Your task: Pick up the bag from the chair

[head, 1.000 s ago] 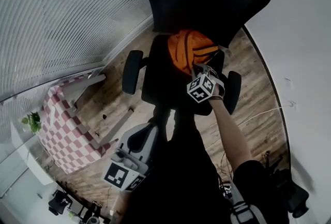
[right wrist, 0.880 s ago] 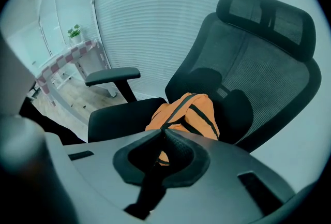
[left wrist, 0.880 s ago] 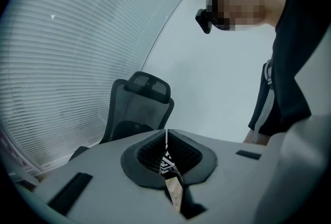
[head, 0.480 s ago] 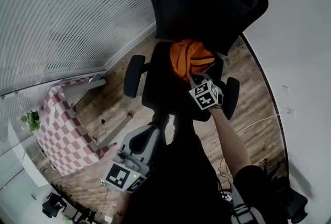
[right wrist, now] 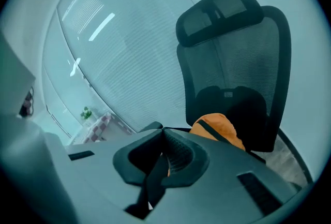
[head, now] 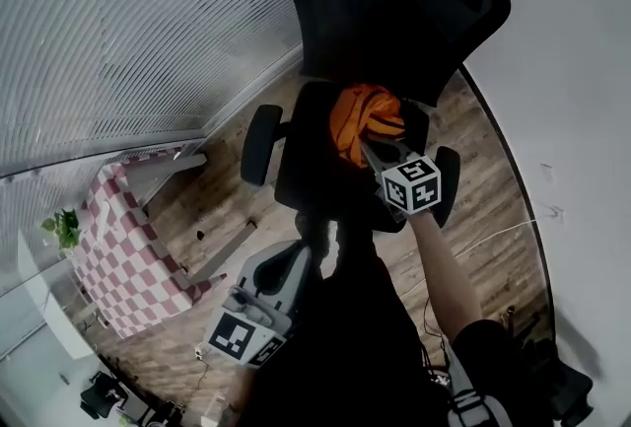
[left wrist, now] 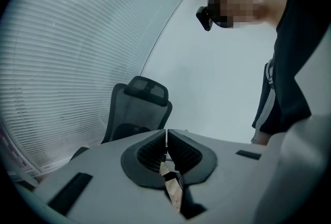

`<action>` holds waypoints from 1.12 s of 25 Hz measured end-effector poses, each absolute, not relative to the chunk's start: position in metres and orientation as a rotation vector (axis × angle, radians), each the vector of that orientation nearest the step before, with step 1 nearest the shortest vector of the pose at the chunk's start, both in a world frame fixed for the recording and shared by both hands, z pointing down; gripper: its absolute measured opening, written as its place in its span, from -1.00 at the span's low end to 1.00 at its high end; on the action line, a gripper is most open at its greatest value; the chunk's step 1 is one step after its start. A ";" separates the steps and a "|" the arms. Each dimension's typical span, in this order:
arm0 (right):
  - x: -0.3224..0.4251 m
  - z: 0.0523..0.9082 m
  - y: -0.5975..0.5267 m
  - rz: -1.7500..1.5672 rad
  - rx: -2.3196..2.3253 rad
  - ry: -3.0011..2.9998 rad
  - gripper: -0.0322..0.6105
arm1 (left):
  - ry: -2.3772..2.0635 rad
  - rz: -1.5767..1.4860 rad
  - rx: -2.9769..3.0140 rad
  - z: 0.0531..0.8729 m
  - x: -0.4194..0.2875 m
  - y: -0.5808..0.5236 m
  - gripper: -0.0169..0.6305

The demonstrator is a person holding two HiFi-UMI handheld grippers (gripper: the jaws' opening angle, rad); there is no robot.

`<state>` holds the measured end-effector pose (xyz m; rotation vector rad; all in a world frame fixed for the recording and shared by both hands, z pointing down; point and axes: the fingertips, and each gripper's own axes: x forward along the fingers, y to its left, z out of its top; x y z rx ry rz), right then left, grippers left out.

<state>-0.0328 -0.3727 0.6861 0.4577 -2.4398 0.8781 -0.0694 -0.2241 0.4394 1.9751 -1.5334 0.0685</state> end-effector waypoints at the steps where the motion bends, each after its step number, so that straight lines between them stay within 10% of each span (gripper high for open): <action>1: -0.034 0.677 -0.373 0.935 0.465 -2.461 -0.81 | -1.533 0.067 1.981 0.438 -0.070 -0.223 -0.84; 28: -0.042 0.469 -0.155 1.382 0.773 -2.834 -0.81 | -1.575 -0.160 2.207 0.389 -0.159 0.017 -0.84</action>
